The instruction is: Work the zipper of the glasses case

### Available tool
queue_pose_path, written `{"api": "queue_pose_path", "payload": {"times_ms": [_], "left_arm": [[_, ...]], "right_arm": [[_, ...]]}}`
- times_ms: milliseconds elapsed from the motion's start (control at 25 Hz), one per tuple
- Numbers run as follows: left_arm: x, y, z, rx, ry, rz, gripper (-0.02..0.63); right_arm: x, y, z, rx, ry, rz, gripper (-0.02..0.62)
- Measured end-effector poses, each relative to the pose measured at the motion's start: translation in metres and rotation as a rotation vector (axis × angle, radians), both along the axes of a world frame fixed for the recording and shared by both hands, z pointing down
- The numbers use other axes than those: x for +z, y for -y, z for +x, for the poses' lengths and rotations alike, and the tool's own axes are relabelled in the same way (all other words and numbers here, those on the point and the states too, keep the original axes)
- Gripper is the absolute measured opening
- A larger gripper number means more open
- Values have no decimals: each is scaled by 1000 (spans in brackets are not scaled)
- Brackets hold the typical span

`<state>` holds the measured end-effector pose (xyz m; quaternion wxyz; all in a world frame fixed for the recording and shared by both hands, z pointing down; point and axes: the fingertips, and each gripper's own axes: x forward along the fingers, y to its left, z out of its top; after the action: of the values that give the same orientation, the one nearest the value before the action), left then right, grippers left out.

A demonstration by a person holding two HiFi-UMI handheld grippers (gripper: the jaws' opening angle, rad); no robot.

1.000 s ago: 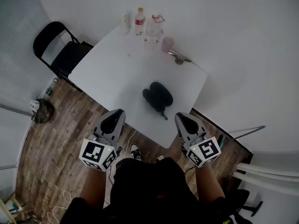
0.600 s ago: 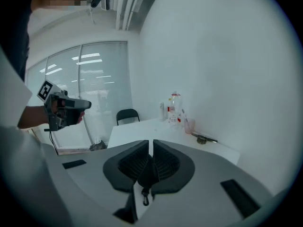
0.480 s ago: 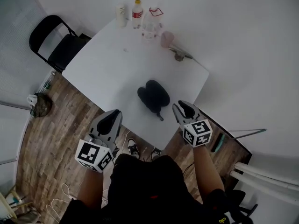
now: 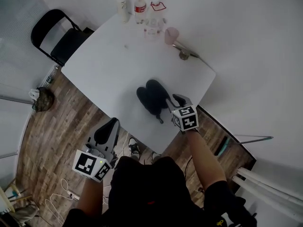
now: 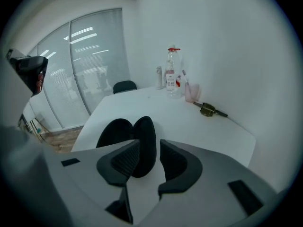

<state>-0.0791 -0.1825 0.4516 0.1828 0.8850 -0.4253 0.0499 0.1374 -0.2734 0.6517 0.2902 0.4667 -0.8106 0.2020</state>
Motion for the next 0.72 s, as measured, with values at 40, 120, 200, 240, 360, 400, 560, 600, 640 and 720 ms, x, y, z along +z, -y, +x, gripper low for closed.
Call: {"api": "queue_pose_path", "payload": {"times_ms": [40,120,200,240,360,400,560,600,640,720], "left_arm": [[2,0,-1,-3,2,-4,37],[4,2,-1,-6,5,-9,37],[6,4,-1,-8,8,-12,37],[7,5,-1,-7,10,-13,37],[8,9,-2,-7,11,-16,37],[9,10,-2,-6,10,-17,37],[10,11,-2,-1,11,-18,37],[10,12,-1,1,9,-16,37],[9,13,-1,5,6,-13,37],[7,13,3,26,-12,-7,38]], "right_arm": [[8,2,-1,-5,-12,-15,140],[22,6,-2,-9,-30,-44,140],[33,10,-3,-10,-44,-68,141],[38,11,-4,-12,-51,-78,141],[48,15,-8,-14,-74,-105,140],[51,15,-6,-5,-85,-107,123],[49,14,-3,25,-80,-95,41],[45,13,-4,25,-70,-89,41],[41,13,-3,29,-55,-84,40],[30,13,-1,55,5,-80,37]]}}
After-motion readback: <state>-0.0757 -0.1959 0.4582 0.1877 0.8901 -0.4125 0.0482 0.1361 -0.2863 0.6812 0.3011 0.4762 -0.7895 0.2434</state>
